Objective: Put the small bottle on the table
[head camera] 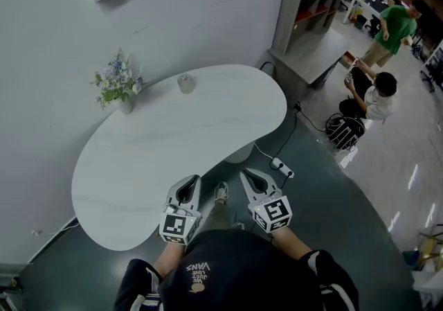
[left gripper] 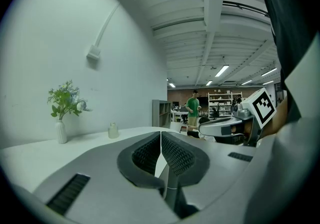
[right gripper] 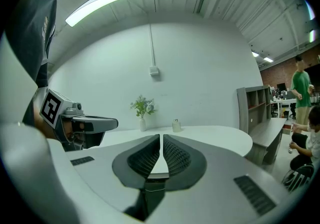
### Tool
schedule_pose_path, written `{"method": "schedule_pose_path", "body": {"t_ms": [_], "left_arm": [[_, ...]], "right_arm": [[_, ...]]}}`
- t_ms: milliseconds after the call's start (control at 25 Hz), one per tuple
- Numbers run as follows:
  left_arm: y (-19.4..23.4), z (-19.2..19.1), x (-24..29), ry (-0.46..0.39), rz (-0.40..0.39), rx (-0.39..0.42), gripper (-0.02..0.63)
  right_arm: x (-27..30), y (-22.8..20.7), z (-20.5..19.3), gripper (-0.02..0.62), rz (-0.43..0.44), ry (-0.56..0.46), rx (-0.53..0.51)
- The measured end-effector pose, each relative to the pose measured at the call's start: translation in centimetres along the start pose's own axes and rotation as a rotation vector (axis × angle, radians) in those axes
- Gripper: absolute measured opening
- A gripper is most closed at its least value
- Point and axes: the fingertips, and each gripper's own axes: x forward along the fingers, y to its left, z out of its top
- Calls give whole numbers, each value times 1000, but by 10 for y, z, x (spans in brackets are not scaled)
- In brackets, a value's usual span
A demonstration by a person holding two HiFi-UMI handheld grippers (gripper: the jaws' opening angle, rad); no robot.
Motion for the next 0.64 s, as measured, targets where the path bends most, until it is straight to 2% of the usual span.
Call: {"method": "schedule_pose_path", "body": {"t_ms": [640], "left_arm": [[-13, 10, 10, -25, -5, -1, 21]], "right_arm": [[-11, -20, 3, 51, -14, -21, 8]]}}
